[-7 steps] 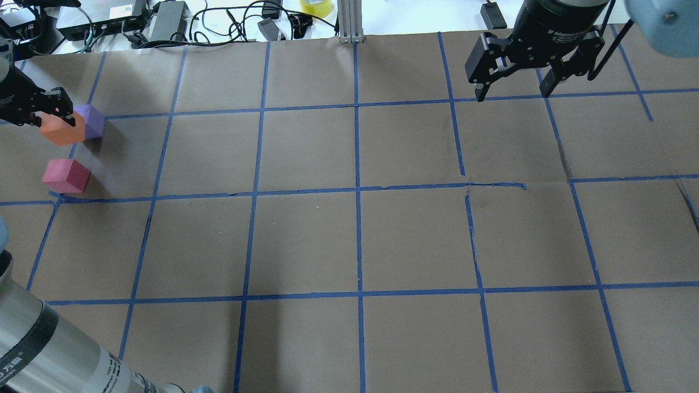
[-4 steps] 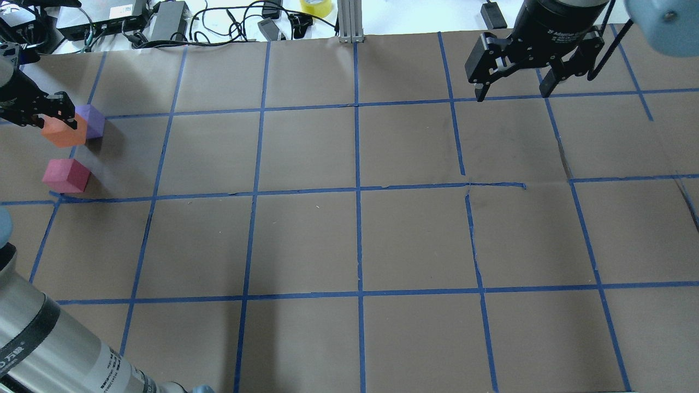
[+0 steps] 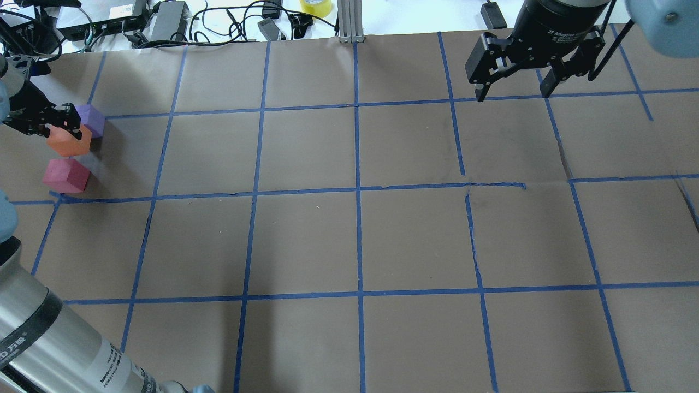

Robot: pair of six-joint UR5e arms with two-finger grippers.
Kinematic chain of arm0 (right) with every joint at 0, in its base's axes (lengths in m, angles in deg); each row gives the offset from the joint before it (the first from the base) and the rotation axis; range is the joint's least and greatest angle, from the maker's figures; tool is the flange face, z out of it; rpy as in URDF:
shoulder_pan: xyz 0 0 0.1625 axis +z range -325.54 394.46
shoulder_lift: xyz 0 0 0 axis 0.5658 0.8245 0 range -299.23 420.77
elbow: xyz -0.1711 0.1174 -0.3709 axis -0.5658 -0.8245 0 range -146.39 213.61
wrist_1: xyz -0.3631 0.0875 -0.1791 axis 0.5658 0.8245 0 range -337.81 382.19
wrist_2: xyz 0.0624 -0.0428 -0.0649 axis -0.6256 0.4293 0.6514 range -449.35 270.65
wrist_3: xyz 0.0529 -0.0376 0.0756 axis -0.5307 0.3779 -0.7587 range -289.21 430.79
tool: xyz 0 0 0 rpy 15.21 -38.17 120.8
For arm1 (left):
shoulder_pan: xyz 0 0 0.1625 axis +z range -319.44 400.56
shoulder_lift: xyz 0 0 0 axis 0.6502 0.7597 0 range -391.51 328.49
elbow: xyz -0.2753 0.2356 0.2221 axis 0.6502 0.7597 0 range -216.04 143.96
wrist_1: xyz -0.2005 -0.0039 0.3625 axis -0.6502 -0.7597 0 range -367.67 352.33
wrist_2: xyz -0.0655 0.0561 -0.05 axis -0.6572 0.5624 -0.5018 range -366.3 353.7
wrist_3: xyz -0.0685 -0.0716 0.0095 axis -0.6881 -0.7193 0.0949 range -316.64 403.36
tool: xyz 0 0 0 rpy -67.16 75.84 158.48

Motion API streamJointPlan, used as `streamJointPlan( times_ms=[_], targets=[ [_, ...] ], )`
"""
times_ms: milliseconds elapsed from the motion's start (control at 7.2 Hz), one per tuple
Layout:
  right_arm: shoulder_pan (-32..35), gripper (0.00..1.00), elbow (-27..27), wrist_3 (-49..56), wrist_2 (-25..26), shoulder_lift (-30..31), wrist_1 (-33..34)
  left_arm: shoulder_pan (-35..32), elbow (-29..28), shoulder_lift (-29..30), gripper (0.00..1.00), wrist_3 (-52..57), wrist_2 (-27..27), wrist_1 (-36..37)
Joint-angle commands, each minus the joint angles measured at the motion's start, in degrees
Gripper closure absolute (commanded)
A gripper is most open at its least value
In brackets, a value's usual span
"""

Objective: Arrange blocks in a line
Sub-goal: 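Lower the orange cube between the purple and pink cubes, release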

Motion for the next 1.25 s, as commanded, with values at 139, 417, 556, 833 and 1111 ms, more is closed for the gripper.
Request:
streamJointPlan(
  times_ms=[139, 417, 556, 833, 1111],
  targets=[
    [0.00, 0.00, 0.03, -0.07, -0.12, -0.01, 0.09, 0.00, 0.00, 1.95, 1.00, 0.21, 0.06, 1.82],
    [0.00, 0.00, -0.05, -0.07, -0.12, 0.08, 0.10, 0.00, -0.17, 2.39, 1.00, 4.30, 0.06, 2.70],
    [0.09, 0.00, 0.03, -0.07, -0.13, 0.17, 0.01, 0.17, -0.09, 2.83, 1.00, 5.03, 0.76, 3.49],
    [0.00, 0.00, 0.03, -0.07, -0.21, 0.08, 0.10, 1.22, -0.52, 2.83, 1.00, 4.87, 1.03, 3.59],
    [0.00, 0.00, 0.03, 0.02, -0.21, 0.08, 0.01, 1.23, -0.53, 2.92, 1.00, 4.86, 0.85, 3.59]
  ],
)
